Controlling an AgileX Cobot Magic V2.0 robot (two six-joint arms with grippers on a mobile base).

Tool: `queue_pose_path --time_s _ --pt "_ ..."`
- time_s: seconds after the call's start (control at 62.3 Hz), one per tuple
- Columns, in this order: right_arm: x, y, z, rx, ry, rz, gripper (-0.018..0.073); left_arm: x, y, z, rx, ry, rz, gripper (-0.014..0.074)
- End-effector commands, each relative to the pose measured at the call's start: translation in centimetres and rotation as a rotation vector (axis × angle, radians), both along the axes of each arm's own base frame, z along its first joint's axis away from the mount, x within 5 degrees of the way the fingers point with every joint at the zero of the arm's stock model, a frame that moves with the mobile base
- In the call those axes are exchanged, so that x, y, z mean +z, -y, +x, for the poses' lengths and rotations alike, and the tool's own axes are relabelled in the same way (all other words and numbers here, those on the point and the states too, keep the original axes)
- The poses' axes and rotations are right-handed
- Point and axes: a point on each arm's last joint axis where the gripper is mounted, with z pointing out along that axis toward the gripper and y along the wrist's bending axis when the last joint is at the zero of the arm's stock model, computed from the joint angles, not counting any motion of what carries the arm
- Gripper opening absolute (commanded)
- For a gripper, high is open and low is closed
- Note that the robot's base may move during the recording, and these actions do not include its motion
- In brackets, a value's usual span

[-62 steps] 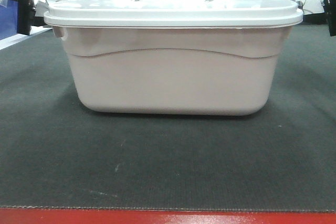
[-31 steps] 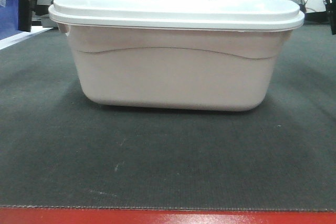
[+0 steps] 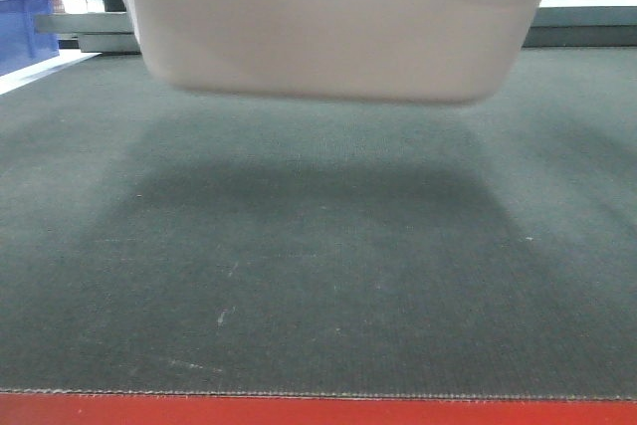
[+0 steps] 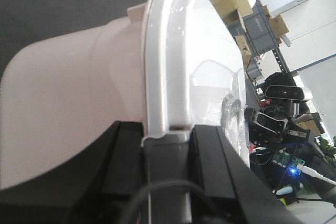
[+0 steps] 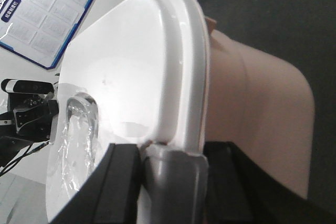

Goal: Grab white bin and place on right shelf
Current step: 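Lift the pink bin off the table with both grippers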

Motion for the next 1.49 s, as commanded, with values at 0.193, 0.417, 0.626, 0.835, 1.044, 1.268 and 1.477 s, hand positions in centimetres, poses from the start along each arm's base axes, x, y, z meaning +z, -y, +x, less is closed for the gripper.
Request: queue_pose_path --time_s 0.193,0.417,0.626,0.835,1.044,1.268,1.477 --pt "8.4 -3.2 -6.9 0.232 0.287 0.096 0.0060 7.6 3.3 -7.3 -0.239 0.211 -0.055 -0.0126" --pt "10.9 -4.0 -10.2 0.248 0.377 0.073 0.0060 9.3 4.9 -10.1 -0.300 0.269 -0.038 -0.0126" --pt "12.0 -4.3 -11.9 0.252 0.419 0.063 0.0060 10.2 5.8 -11.7 -0.342 0.300 -0.043 -0.0126" --pt "12.0 -4.3 -11.9 0.252 0.421 0.062 0.0060 10.2 5.9 -11.8 -0.347 0.302 -0.043 -0.0125" --pt "12.0 -4.3 -11.9 0.247 0.421 0.061 0.0060 10.2 5.9 -11.7 -0.345 0.301 -0.043 -0.0126" --pt "12.0 -4.2 -11.7 0.223 0.420 0.059 0.0060 10.2 5.9 -11.7 -0.341 0.301 -0.043 -0.0126" --pt "12.1 -4.0 -11.4 0.190 0.420 0.057 0.0060 10.2 5.9 -11.7 -0.341 0.301 -0.043 -0.0126"
